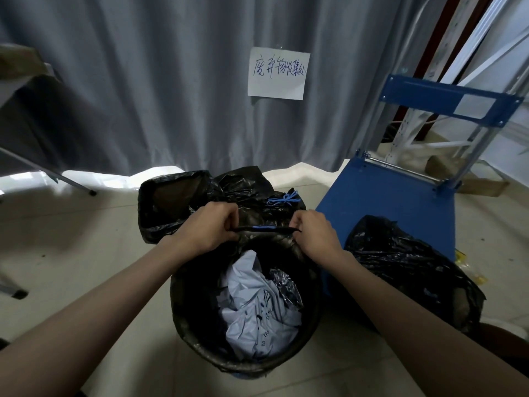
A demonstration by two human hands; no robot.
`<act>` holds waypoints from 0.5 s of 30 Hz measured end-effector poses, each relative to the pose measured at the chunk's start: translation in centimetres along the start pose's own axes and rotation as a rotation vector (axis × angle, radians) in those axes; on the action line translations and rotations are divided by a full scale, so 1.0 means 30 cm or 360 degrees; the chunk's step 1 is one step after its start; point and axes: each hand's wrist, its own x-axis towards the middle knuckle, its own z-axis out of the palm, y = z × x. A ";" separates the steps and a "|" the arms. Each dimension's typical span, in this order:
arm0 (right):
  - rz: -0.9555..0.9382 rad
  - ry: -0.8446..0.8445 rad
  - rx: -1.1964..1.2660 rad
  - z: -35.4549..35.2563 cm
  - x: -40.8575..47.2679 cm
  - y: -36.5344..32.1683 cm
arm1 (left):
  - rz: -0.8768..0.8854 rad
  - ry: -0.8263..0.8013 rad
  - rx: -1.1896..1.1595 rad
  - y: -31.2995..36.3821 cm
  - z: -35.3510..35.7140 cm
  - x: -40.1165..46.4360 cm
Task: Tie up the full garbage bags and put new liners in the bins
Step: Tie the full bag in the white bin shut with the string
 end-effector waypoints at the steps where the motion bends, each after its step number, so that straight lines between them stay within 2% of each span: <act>1: -0.0002 0.0050 0.0041 -0.012 -0.003 -0.003 | -0.0045 -0.0068 0.0041 -0.010 0.001 -0.003; 3: -0.0076 0.0159 0.0110 -0.037 -0.008 -0.019 | -0.0096 -0.0110 0.0121 -0.025 0.004 -0.011; 7: -0.0217 0.0231 0.0170 -0.046 -0.031 -0.032 | -0.0218 0.0027 0.0180 -0.049 0.000 -0.030; 10: -0.0197 -0.0056 -0.0011 -0.025 -0.052 -0.004 | -0.0347 0.0128 0.0125 -0.073 -0.009 -0.047; 12: -0.0117 -0.0292 -0.0133 -0.023 -0.066 0.018 | -0.0392 0.0095 0.0115 -0.084 -0.013 -0.062; 15: 0.0022 -0.0375 -0.0160 -0.025 -0.089 0.043 | -0.0477 0.0004 0.0118 -0.095 -0.015 -0.088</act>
